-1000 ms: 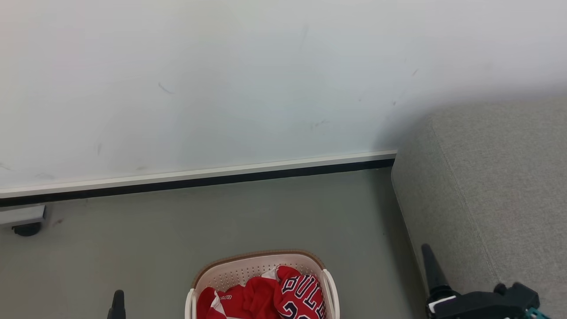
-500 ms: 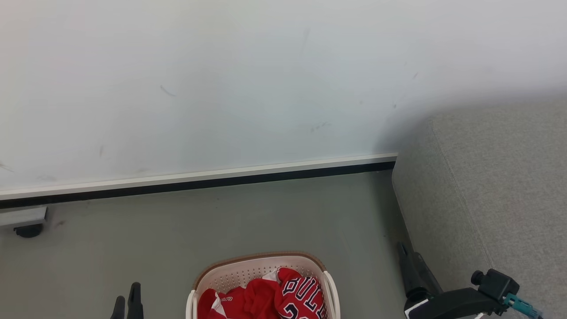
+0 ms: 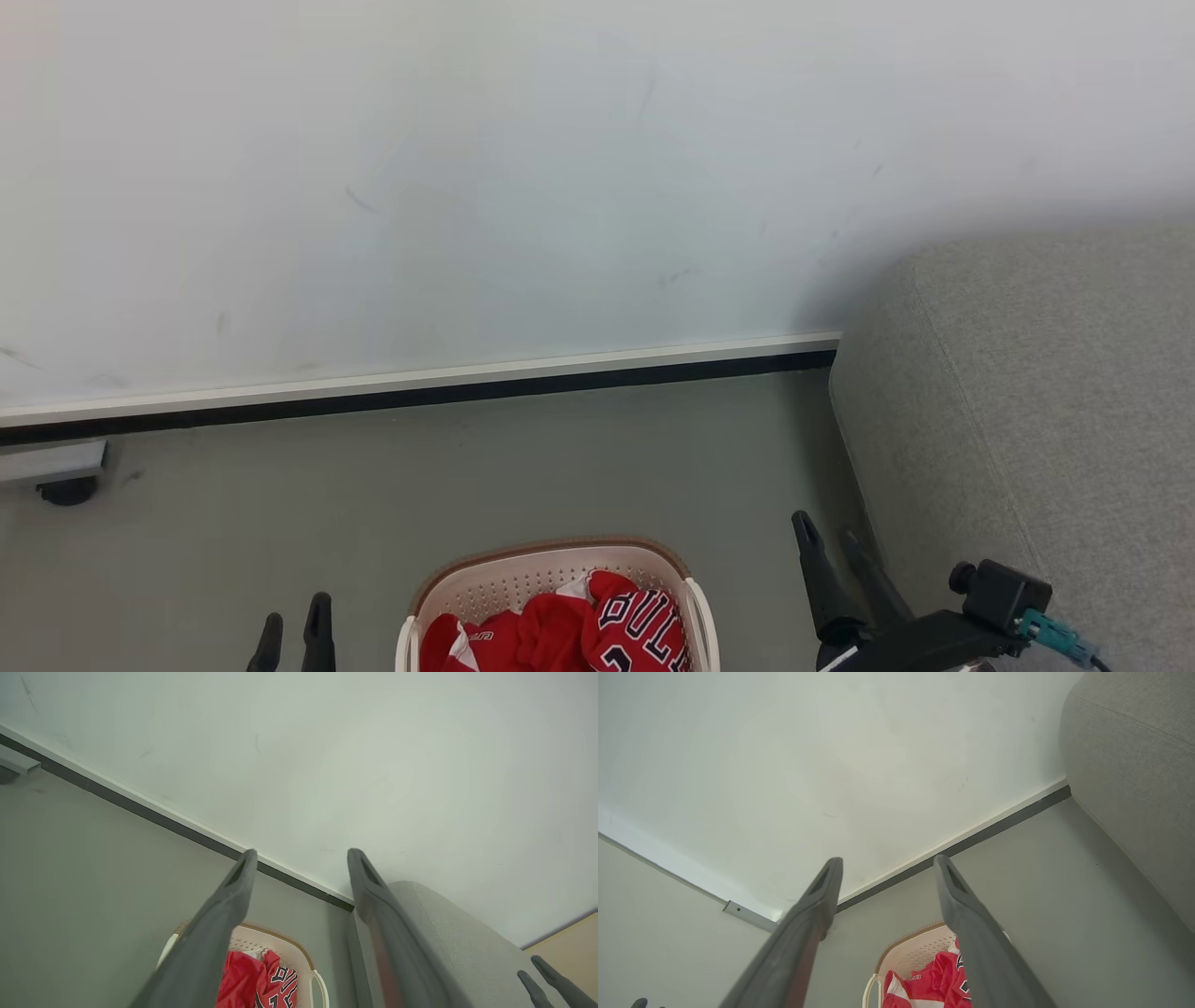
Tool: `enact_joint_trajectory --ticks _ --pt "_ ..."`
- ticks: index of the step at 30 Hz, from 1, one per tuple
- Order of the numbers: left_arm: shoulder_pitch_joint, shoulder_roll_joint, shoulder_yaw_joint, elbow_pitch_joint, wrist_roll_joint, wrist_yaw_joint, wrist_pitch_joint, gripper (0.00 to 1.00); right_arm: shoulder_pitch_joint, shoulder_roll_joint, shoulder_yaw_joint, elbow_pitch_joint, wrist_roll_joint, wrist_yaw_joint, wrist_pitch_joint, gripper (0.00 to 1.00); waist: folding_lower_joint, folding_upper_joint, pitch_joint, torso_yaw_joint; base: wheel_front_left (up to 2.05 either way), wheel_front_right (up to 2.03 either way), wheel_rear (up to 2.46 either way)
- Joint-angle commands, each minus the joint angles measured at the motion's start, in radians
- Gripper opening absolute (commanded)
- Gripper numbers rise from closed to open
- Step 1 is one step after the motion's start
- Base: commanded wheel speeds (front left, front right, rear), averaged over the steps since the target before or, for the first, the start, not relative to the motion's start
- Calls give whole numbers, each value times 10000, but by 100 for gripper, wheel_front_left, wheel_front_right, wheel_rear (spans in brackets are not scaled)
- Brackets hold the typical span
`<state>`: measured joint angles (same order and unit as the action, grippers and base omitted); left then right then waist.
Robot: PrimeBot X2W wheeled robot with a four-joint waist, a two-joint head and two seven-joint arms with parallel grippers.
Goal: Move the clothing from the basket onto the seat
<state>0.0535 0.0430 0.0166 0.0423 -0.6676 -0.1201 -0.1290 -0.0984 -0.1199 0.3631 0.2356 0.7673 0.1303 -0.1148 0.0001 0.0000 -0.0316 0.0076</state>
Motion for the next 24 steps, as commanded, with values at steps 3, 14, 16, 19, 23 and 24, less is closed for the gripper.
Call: enact_joint_trajectory --ticks 3,14,16,19,23,24 --pt "-181 51 -108 -119 685 37 -173 100 -212 -126 283 -158 -554 4 -173 100 -1 0 -26 19 0 0 0" --pt "-187 62 -224 -193 1739 128 -424 100 -151 -196 670 -228 -1498 4 -448 100 -1 0 -76 29 0 0 0" --pt "-191 65 -245 -200 1944 129 -460 100 -150 -216 752 -247 -1662 5 -503 100 -1 0 -82 27 0 0 0" --pt "-202 68 -285 -199 2237 127 -534 100 -147 -236 848 -281 -1922 5 -574 100 -1 0 -89 23 0 0 0" --pt "-209 72 -330 -191 2631 134 -626 100 -130 -260 952 -326 -2258 5 -671 100 -1 0 -95 24 0 0 0" --pt "-197 73 -345 -186 2736 135 -643 100 -123 -269 981 -335 -2338 5 -701 100 -1 0 -99 24 0 0 0"
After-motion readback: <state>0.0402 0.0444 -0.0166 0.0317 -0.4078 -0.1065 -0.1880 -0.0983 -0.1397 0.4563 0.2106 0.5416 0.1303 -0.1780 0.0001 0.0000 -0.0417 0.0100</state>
